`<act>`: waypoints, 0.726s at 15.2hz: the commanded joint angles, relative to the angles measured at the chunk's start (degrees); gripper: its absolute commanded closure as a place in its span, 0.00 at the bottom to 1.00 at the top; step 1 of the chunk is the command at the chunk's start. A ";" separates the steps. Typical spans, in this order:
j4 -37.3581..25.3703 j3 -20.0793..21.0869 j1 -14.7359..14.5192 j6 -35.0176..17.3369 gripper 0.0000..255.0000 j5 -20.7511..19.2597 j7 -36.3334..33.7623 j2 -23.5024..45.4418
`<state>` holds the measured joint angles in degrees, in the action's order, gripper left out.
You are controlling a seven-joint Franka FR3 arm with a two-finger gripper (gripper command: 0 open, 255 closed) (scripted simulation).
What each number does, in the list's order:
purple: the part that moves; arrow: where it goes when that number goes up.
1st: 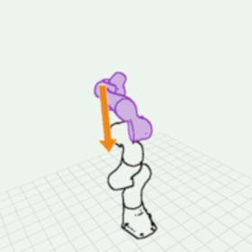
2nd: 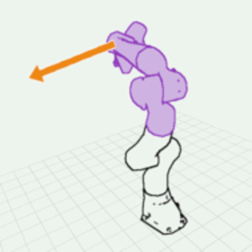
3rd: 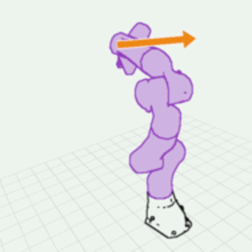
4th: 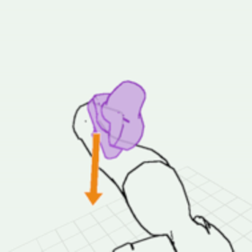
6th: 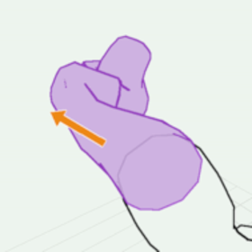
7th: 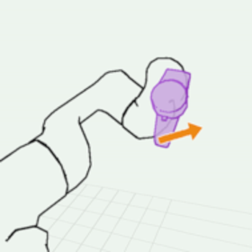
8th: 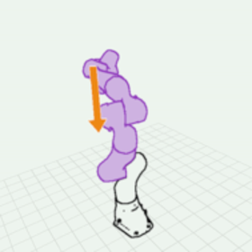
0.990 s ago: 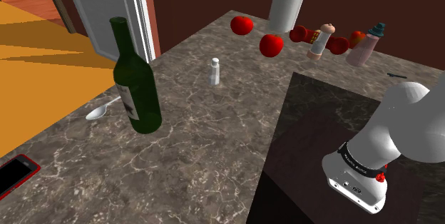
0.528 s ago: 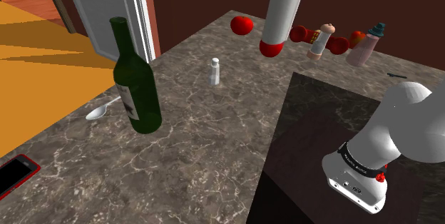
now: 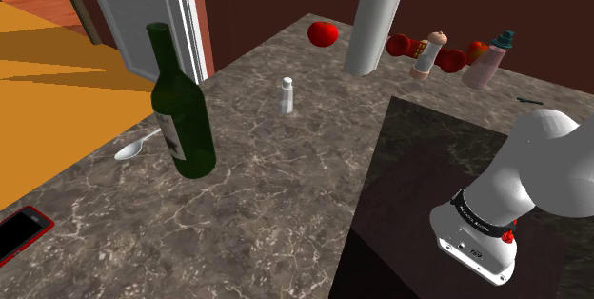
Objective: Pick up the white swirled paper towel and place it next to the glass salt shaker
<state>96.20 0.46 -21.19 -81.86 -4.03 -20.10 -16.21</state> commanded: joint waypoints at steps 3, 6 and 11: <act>4.56 -0.01 -0.03 -3.29 1.00 0.03 -0.26 -1.29; 7.81 -0.04 -0.04 -5.66 1.00 0.04 -0.40 -2.17; 12.89 -0.09 -0.05 -9.55 1.00 0.04 -0.63 -3.35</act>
<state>108.27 0.35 -21.21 -90.61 -4.01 -20.64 -19.52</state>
